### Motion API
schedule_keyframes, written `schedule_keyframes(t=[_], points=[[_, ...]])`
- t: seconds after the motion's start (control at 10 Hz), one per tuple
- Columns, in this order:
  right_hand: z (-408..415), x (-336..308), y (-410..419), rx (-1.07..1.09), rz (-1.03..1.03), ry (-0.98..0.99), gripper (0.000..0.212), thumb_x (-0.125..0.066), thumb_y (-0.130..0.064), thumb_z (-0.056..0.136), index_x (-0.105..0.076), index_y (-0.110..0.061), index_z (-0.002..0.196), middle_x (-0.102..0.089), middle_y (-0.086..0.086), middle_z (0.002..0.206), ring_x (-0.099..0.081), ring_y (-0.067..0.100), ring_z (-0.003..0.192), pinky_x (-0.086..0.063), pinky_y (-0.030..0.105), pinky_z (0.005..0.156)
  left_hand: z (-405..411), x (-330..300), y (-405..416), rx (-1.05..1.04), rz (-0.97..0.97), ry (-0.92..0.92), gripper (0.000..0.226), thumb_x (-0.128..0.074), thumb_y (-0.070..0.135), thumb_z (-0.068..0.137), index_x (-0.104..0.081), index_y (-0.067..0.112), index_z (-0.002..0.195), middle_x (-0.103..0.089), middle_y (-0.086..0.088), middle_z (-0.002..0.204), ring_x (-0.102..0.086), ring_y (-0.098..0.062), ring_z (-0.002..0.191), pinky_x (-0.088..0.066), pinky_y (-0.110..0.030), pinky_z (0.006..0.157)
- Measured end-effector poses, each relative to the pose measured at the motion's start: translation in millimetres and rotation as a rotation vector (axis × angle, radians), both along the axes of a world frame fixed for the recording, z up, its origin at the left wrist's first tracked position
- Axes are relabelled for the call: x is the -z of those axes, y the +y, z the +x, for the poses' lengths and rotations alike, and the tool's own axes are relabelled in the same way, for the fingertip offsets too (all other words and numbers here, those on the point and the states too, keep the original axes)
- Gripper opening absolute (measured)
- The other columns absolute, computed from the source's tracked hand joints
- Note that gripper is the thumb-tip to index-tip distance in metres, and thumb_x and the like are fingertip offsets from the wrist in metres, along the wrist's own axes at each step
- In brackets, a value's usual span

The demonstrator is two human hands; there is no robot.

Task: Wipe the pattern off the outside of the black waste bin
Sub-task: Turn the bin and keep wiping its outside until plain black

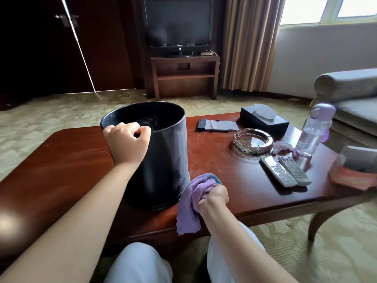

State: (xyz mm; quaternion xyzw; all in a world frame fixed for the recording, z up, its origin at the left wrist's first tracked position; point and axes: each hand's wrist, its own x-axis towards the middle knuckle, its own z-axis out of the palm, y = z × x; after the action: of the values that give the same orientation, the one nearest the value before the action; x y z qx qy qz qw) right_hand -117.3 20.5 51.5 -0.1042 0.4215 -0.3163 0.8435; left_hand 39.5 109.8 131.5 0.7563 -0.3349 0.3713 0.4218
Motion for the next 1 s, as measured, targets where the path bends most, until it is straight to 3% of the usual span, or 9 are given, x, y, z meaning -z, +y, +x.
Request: schedule_keyframes(t=[0.1,0.2,0.3,0.4,0.5,0.6,0.7,0.8,1.0], points=[[13.7,27.2,-7.3,0.092,0.528,-0.431,0.02,-0.043,-0.023,0.095,-0.057,-0.013,0.086,-0.066,-0.003,0.057,-0.055,0.011,0.029,-0.039,0.019,0.026,3.1,-0.4,4.6,0.02,0.0,-0.005,0.033,-0.039,0.027,0.072,-0.033,0.014,0.043,-0.03,-0.004,0.038,-0.031,-0.021,0.045,-0.014,-0.028,0.065],[17.3,51.0,-6.9,-0.047,0.625,-0.527,0.022,-0.055,-0.023,0.082,-0.059,-0.037,0.099,-0.061,-0.023,0.09,-0.06,0.005,0.049,-0.043,0.02,0.03,1.5,-0.3,3.6,0.022,-0.015,-0.017,0.035,-0.04,0.027,0.073,-0.033,0.012,0.042,-0.026,0.0,0.039,-0.029,-0.02,0.045,-0.014,-0.027,0.065],[9.2,12.1,9.8,-0.269,0.301,-0.451,0.015,-0.051,-0.015,0.082,-0.058,-0.027,0.086,-0.063,-0.013,0.077,-0.062,0.006,0.054,-0.048,0.026,0.037,1.8,0.4,3.4,0.02,-0.021,-0.013,0.038,-0.041,0.026,0.073,-0.037,0.007,0.041,-0.026,0.001,0.039,-0.027,-0.019,0.046,-0.016,-0.026,0.066],[9.6,-35.2,19.1,-0.084,-0.17,-0.219,0.023,-0.047,-0.023,0.093,-0.057,-0.013,0.076,-0.061,-0.001,0.053,-0.062,0.008,0.048,-0.047,0.025,0.059,2.7,1.2,4.3,0.029,-0.015,-0.038,0.038,-0.041,0.027,0.074,-0.038,0.008,0.041,-0.027,0.002,0.04,-0.028,-0.02,0.047,-0.016,-0.027,0.065],[17.9,-67.3,34.9,0.064,-0.811,-0.043,0.013,-0.051,-0.018,0.094,-0.058,-0.02,0.084,-0.06,-0.003,0.072,-0.058,0.008,0.069,-0.046,0.022,0.066,4.3,2.6,5.1,0.036,-0.007,-0.054,0.038,-0.041,0.027,0.076,-0.039,0.009,0.042,-0.029,0.002,0.041,-0.031,-0.02,0.047,-0.016,-0.027,0.065],[37.3,-82.9,40.2,0.074,-1.093,-0.064,0.014,-0.054,-0.013,0.093,-0.052,-0.024,0.086,-0.054,-0.004,0.072,-0.05,0.007,0.064,-0.043,0.021,0.059,4.9,2.9,5.4,0.04,-0.004,-0.055,0.037,-0.041,0.027,0.077,-0.037,0.01,0.044,-0.031,-0.001,0.04,-0.034,-0.023,0.047,-0.018,-0.027,0.066],[62.3,-72.4,38.1,0.107,-1.389,0.086,0.011,-0.055,-0.014,0.092,-0.05,-0.021,0.085,-0.052,-0.003,0.081,-0.046,0.0,0.069,-0.04,0.015,0.069,5.5,2.7,6.1,0.063,-0.006,-0.087,0.034,-0.041,0.026,0.076,-0.033,0.014,0.045,-0.027,0.002,0.041,-0.032,-0.022,0.046,-0.019,-0.029,0.064],[78.6,-45.3,33.0,0.199,-1.335,0.238,0.007,-0.052,-0.016,0.093,-0.052,-0.013,0.1,-0.05,0.004,0.099,-0.045,-0.004,0.083,-0.035,0.009,0.077,7.0,4.1,5.0,0.046,-0.003,-0.079,0.036,-0.041,0.027,0.077,-0.038,0.01,0.044,-0.032,-0.001,0.04,-0.035,-0.023,0.047,-0.02,-0.029,0.065],[80.8,48.5,26.8,-0.097,-0.725,0.658,0.027,-0.042,-0.043,0.095,-0.049,-0.025,0.113,-0.06,0.007,0.113,-0.053,0.03,0.108,-0.041,0.037,0.091,6.9,5.4,3.2,0.031,-0.016,-0.109,0.034,-0.042,0.025,0.076,-0.035,0.014,0.044,-0.028,0.004,0.042,-0.032,-0.02,0.047,-0.02,-0.03,0.065]])
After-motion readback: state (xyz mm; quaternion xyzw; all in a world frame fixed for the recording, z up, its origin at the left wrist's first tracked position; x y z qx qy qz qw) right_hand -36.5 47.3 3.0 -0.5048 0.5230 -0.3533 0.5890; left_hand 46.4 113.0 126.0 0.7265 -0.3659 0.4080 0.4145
